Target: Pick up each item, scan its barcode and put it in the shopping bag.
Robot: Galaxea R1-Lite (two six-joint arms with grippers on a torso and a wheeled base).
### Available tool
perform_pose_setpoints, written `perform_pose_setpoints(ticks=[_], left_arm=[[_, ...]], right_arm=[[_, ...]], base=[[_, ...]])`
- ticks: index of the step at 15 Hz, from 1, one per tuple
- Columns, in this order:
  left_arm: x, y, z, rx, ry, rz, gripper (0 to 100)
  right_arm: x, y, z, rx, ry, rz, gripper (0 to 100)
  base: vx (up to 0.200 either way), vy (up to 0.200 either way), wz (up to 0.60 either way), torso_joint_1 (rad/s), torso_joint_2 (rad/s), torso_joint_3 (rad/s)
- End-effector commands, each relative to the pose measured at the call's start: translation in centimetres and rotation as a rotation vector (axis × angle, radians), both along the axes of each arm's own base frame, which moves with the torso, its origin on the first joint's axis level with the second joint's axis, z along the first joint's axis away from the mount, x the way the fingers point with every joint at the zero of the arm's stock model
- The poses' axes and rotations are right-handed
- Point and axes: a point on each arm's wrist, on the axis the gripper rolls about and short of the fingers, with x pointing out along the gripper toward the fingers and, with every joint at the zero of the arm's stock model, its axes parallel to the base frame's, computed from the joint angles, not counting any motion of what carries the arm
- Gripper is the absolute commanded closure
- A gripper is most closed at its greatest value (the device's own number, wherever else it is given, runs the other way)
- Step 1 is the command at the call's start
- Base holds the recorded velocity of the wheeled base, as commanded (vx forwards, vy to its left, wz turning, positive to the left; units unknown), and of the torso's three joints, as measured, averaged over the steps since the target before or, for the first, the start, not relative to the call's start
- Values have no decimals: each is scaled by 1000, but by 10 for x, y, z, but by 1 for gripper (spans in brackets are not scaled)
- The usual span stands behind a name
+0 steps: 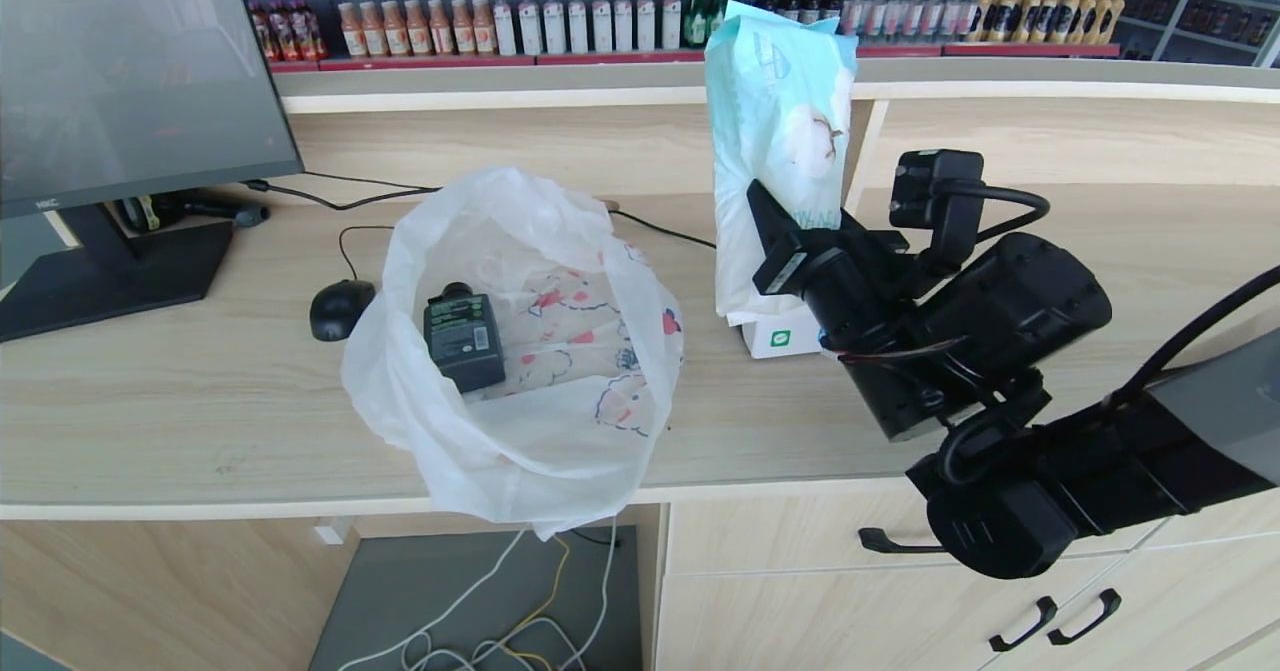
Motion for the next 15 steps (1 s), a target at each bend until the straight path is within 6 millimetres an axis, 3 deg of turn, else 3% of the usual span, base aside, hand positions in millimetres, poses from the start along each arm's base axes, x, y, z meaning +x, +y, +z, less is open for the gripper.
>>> perform_pose_setpoints(ticks=[1,6,15], left_arm=[[0,0,0,0,-1,0,0],[0,0,0,0,-1,0,0],[0,0,0,0,-1,0,0]], right_arm=[[-17,-9,14,12,-24,9,100],[-55,-20,33,29,-48,50,100],[-93,-40,42,8,-73,97,100]], base=[[0,0,0,0,0,0],[0,0,0,0,0,0],[0,0,0,0,0,0]])
